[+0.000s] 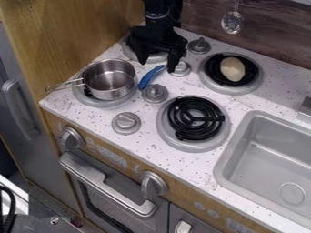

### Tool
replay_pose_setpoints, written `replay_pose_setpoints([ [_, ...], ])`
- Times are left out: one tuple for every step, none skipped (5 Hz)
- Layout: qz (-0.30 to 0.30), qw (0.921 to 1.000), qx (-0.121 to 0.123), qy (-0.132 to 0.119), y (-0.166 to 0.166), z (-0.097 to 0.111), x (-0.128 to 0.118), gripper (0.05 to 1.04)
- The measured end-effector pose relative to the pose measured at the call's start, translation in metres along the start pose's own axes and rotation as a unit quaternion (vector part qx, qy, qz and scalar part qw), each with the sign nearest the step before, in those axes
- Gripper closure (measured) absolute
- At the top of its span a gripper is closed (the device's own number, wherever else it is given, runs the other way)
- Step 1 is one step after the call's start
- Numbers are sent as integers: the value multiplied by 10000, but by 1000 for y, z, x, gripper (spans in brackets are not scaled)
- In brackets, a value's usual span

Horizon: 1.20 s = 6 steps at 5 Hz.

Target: Put the silver pot to the bottom left burner

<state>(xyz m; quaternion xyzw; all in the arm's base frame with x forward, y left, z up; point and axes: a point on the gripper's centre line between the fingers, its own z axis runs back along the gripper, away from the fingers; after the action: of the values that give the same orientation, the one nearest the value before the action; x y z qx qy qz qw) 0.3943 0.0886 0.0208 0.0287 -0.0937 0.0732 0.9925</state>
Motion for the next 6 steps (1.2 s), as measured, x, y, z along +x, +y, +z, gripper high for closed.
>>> replay_pose_setpoints([
  [6,9998,-19,222,-1,-15,-9,87],
  [182,9995,-7,266,10,-19,-10,87],
  [479,9986,42,230,32,-17,-10,87],
  [734,9972,102,140,51,-15,-7,87],
  [947,9951,126,269,65,-27,-9,87],
  [1009,9930,63,609,66,-53,-17,90],
])
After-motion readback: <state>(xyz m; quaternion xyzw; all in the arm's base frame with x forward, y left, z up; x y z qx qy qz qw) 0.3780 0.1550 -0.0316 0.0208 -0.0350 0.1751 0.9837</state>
